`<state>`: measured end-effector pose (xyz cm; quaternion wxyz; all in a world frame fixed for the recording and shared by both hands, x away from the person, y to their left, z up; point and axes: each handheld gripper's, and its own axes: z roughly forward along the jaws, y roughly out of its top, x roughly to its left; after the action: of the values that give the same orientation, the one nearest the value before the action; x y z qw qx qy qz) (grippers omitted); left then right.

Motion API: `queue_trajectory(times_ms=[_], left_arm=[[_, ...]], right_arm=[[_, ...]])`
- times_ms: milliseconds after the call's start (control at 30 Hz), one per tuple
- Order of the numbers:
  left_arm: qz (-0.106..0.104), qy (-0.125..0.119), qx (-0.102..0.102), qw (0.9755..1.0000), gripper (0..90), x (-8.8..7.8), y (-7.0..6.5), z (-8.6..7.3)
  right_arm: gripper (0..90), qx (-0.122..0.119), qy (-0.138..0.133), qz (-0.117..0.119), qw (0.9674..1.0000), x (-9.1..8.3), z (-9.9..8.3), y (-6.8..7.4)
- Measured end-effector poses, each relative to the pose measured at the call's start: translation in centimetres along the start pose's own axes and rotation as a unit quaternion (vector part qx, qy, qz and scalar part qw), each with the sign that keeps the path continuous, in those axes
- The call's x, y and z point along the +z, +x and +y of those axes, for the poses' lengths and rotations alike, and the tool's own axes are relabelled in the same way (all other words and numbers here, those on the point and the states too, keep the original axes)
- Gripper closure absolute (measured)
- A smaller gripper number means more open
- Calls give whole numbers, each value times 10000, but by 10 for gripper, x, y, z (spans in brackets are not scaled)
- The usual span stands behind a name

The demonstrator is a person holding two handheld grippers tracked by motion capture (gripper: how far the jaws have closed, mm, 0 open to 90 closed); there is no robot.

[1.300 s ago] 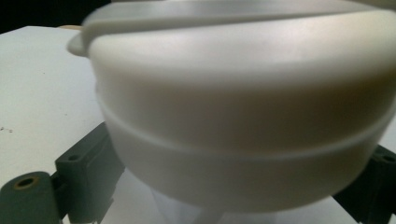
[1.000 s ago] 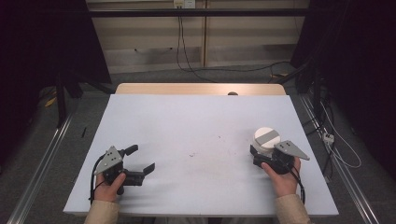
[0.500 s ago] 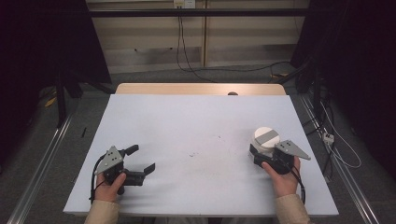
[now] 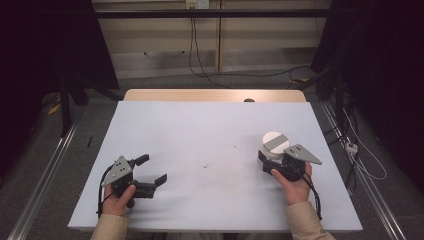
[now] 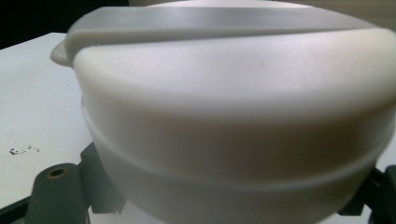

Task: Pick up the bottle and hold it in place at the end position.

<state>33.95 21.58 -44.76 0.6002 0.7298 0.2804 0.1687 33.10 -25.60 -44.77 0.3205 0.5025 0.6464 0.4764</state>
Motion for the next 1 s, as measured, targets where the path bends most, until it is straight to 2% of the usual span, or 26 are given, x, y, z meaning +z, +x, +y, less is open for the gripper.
queue_trajectory(times_ms=[500, 1000], left_arm=[[-58, -35, -68, 10000, 20, 1, -1, 0], [-94, -49, -92, 9999, 18, 2, -1, 1]], right_arm=[[185, -252, 21, 211, 9995, 16, 17, 16], [185, -246, 38, 391, 9989, 37, 25, 33]])
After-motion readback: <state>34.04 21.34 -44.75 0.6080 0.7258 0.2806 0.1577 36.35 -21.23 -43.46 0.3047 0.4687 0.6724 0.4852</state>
